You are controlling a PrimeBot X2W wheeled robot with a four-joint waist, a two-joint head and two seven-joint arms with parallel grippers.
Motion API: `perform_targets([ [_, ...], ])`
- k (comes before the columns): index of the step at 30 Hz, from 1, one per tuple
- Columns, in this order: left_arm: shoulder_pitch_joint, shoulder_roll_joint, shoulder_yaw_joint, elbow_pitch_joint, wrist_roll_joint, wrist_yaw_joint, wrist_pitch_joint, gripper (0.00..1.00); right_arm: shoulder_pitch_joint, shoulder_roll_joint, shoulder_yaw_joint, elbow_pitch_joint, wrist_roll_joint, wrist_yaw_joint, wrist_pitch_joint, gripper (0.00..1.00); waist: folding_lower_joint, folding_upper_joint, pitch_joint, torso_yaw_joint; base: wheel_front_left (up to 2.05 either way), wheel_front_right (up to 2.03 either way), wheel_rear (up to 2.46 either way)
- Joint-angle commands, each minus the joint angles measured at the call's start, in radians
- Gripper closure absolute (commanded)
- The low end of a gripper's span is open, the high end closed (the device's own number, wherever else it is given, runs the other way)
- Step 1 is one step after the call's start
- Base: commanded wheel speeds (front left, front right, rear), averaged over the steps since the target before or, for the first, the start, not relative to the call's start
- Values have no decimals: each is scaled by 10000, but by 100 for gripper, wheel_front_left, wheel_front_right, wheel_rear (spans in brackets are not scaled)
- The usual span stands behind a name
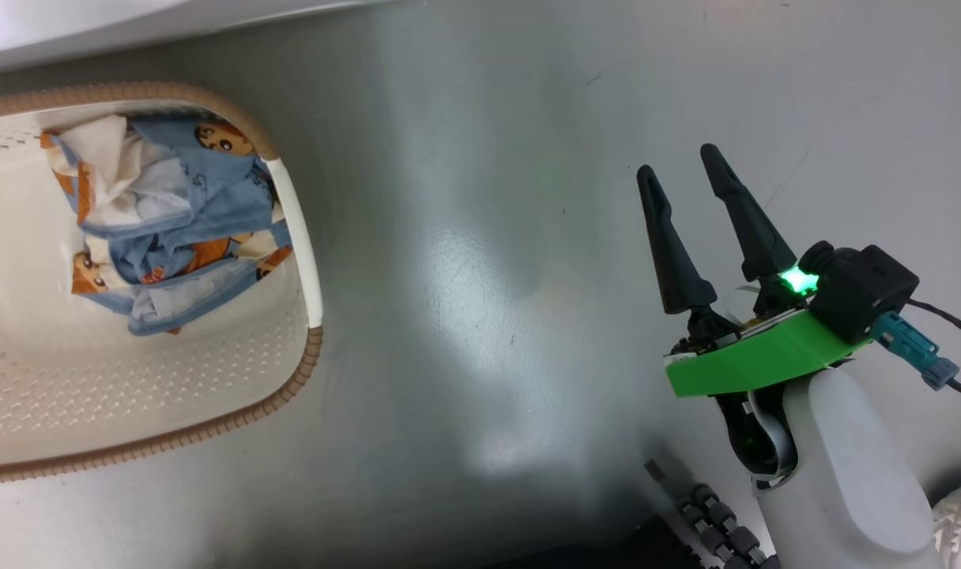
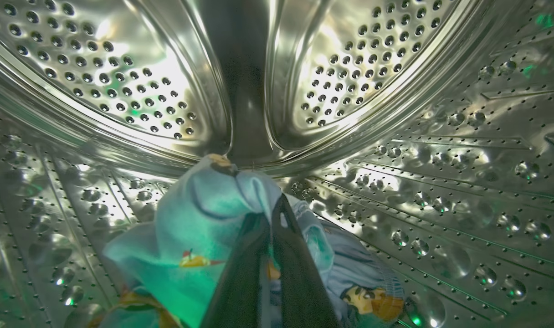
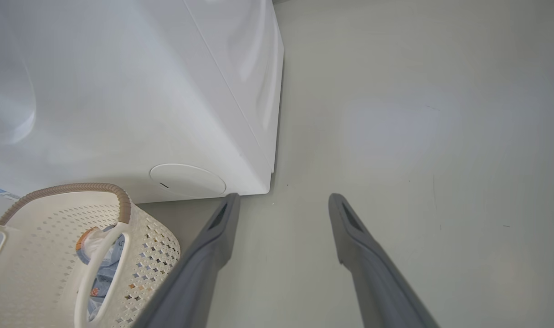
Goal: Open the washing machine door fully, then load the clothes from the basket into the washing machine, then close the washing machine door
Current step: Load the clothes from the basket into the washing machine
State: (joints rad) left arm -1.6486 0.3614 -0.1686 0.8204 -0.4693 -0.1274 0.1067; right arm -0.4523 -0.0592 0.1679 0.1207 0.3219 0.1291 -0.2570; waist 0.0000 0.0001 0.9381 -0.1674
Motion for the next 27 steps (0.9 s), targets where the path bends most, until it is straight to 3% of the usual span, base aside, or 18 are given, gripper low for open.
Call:
perform_targets([
  [1, -38, 506, -10, -203, 52, -25, -99, 0, 291, 88, 162, -168, 163, 16, -48, 0, 0, -1, -48, 22, 0, 0, 0],
  [13, 1009, 78, -119, 296, -53, 200, -1234, 0, 422, 89, -236, -99, 7, 16, -48, 0, 0, -1, -937, 417, 0, 0, 0],
  [27, 3714, -725, -66, 47, -449, 399, -2994, 0, 1017, -86, -595, 230, -260, 16, -48, 0, 0, -1, -2655, 1120, 0, 0, 0],
])
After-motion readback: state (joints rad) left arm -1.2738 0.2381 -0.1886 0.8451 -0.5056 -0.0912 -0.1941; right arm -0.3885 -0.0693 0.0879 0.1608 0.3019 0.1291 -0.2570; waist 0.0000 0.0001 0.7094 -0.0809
